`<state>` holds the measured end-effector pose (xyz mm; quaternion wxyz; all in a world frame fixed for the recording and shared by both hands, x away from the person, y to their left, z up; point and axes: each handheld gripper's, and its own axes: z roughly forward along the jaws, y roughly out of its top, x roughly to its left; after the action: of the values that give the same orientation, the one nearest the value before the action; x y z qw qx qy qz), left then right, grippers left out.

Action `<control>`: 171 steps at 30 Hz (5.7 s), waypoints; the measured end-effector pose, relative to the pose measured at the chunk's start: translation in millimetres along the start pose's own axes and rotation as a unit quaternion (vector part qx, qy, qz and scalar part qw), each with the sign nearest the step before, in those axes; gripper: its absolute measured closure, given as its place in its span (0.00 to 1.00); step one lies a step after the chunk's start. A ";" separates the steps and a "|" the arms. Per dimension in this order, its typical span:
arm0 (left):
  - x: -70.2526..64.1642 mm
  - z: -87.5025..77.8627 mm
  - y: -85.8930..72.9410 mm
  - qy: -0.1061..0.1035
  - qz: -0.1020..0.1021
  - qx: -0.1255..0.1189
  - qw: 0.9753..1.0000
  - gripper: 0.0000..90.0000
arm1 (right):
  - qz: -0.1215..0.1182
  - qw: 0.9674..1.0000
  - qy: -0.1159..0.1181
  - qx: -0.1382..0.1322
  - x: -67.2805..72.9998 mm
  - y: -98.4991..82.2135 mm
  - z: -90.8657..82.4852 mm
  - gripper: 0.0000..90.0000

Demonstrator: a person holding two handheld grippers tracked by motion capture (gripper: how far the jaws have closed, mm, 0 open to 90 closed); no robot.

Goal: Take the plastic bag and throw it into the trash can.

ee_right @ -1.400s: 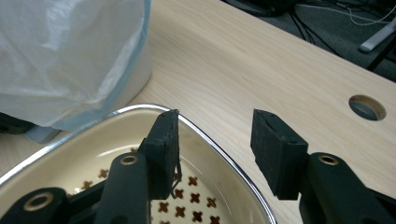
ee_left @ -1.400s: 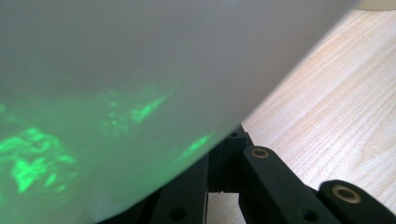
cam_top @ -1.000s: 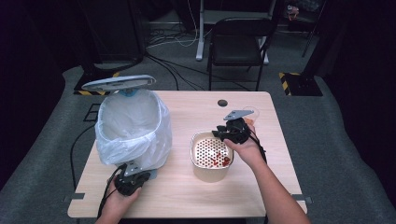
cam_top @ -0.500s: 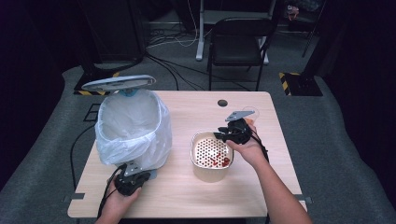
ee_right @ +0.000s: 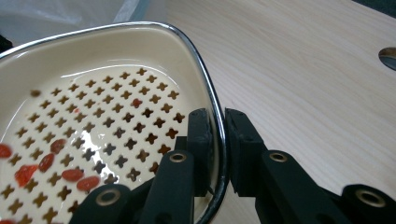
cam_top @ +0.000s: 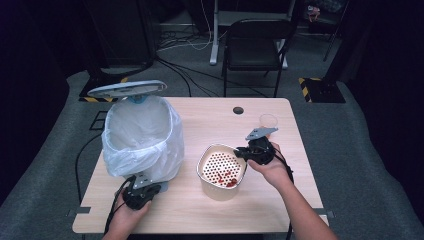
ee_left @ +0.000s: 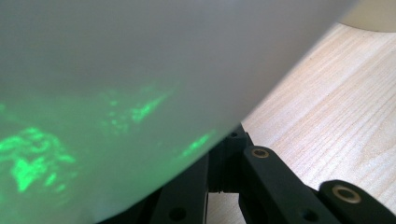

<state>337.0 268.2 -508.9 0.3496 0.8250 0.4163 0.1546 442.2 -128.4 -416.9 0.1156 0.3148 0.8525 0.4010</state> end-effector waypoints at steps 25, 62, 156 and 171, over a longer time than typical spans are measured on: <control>-0.5 0.7 -0.2 0.003 -0.003 -0.004 1.000 1.00 | 0.043 0.998 -0.010 -0.040 17.5 -17.6 -29.7 0.72; 0.5 0.9 -0.5 -0.001 -0.008 -0.008 1.000 1.00 | 0.108 0.981 -0.151 -0.056 -82.8 0.0 -36.8 0.56; 1.2 0.6 -0.6 -0.002 -0.005 -0.006 1.000 1.00 | -0.030 0.991 -0.115 0.058 -32.1 -31.6 -11.2 0.94; 1.5 0.7 -0.7 -0.003 -0.006 -0.008 1.000 1.00 | 0.021 0.996 -0.087 0.006 -29.8 -31.6 -20.9 0.71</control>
<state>337.8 269.4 -510.0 0.3582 0.8201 0.4193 0.1529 441.9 -175.1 -428.8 0.1792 0.3675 0.8344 0.3695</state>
